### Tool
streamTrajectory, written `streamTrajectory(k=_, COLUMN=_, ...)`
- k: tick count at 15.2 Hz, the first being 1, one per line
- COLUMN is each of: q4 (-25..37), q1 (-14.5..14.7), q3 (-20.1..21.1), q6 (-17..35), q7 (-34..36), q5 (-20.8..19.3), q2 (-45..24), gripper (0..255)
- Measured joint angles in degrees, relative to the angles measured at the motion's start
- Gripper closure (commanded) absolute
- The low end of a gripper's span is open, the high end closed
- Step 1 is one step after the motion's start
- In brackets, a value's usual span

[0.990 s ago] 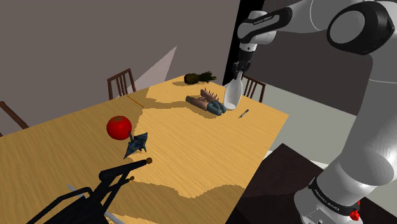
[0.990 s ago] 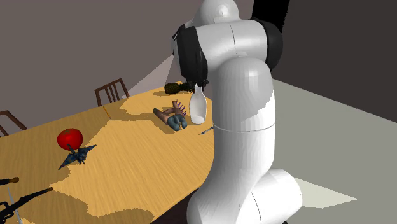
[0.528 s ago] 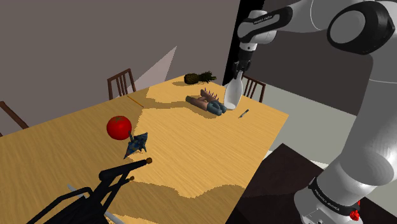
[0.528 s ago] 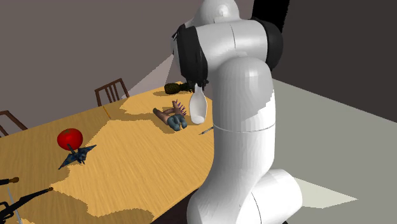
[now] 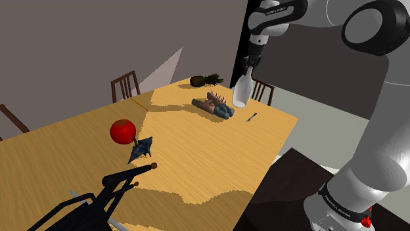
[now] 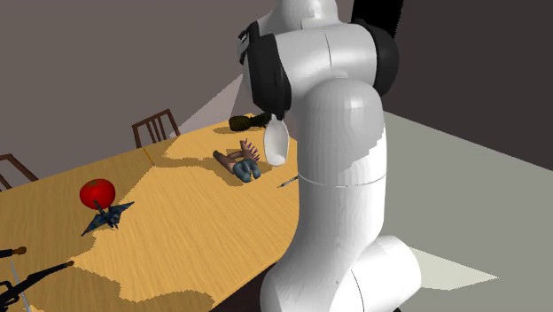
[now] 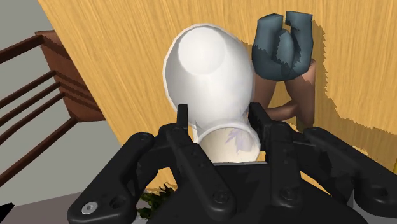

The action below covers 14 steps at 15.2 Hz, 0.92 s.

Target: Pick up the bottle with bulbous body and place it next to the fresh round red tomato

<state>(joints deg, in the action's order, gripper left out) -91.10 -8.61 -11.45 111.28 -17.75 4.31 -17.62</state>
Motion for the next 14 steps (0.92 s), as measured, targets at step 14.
streamTrajectory(k=14, q4=10.7, q1=-0.3, q3=-0.2, q6=-10.8, q7=0.3, q5=-0.2, q2=0.1, gripper=255)
